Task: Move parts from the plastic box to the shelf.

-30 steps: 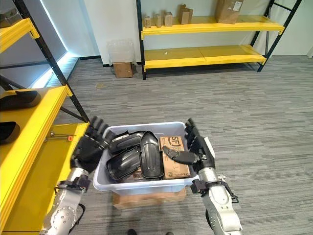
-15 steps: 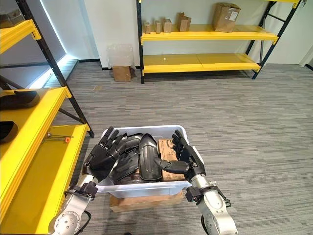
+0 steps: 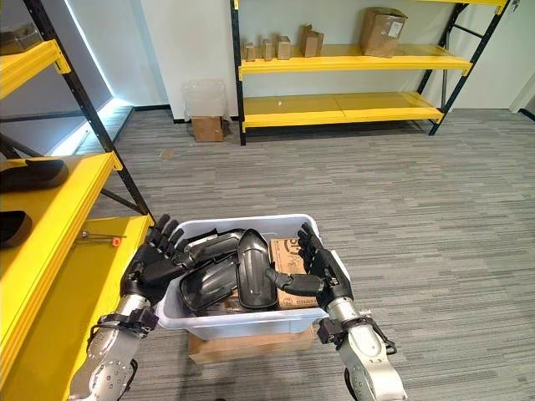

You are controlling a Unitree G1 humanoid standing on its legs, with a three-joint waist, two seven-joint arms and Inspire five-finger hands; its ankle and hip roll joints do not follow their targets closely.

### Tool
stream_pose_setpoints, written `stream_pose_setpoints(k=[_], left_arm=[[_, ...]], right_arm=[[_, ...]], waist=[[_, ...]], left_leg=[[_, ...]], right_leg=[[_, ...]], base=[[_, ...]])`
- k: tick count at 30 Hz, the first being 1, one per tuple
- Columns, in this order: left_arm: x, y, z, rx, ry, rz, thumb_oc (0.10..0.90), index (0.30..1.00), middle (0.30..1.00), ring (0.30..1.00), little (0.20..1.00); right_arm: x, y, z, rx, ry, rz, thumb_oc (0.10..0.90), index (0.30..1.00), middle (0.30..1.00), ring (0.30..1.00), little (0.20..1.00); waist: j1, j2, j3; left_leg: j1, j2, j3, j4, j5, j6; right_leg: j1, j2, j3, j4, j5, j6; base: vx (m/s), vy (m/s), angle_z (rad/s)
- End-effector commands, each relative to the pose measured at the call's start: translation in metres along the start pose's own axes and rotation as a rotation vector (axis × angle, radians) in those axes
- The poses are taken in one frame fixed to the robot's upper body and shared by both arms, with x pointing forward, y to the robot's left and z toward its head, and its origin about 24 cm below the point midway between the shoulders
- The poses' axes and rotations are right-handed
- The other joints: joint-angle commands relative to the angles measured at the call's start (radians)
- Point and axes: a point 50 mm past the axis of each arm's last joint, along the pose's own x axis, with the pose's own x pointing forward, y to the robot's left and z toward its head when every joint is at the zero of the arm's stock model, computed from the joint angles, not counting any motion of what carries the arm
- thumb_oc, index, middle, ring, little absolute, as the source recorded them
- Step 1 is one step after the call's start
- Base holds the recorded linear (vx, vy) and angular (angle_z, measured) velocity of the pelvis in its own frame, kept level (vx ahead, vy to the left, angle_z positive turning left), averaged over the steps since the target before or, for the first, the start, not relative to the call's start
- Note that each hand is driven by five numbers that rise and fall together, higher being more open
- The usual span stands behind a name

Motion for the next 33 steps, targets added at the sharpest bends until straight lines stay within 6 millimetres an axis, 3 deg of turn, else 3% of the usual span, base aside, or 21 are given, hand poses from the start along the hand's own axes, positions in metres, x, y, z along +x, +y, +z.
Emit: stream_pose_setpoints(k=[1,10,13,22,33], left_arm=[[0.018,0.003,0.051,0.121,-0.259,0.005,0.900,1.000,1.000,1.000,1.000],[0.014,0.025,0.055,0.109,-0.254,0.144,0.900,1.000,1.000,1.000,1.000],[0.012,0.029,0.043,0.090,-0.182,0.162,0.900,1.000,1.000,1.000,1.000],[0.001,0.036,0.011,0.117,-0.002,0.161,0.900,1.000,1.000,1.000,1.000],[-0.010,0.037,-0.006,0.127,0.103,0.133,0.900,1.000,1.000,1.000,1.000]], right_arm=[[0.013,-0.002,0.048,-0.086,-0.265,0.011,0.900,1.000,1.000,1.000,1.000],[0.019,0.001,0.065,-0.202,-0.333,0.040,0.900,1.000,1.000,1.000,1.000],[0.022,0.008,0.072,-0.143,-0.349,0.109,0.900,1.000,1.000,1.000,1.000],[0.020,0.019,0.094,-0.326,-0.406,0.232,0.900,1.000,1.000,1.000,1.000],[0.020,0.043,0.096,-0.459,-0.397,0.372,0.900,1.000,1.000,1.000,1.000]], waist=[[0.000,-0.031,-0.056],[0.020,-0.036,-0.055],[0.030,-0.039,-0.051],[0.052,-0.051,-0.041],[0.084,-0.058,-0.008]], left_leg=[[0.069,-0.022,-0.055,-0.007,-0.094,-0.013],[0.068,-0.021,-0.062,-0.007,-0.089,-0.016],[0.067,-0.021,-0.065,-0.007,-0.090,-0.015],[0.067,-0.024,-0.068,-0.007,-0.090,-0.012],[0.038,-0.027,-0.081,-0.007,-0.087,-0.008]], right_leg=[[-0.028,-0.039,0.051,-0.003,0.040,0.088],[-0.023,-0.043,0.043,-0.003,0.041,0.088],[-0.022,-0.044,0.037,-0.003,0.041,0.089],[-0.021,-0.045,0.027,-0.003,0.047,0.092],[-0.045,-0.049,0.013,-0.003,0.052,0.096]], base=[[0.00,0.000,0.00],[0.00,0.000,0.00],[0.00,0.000,0.00],[0.00,-0.011,0.03],[0.02,-0.017,0.04]])
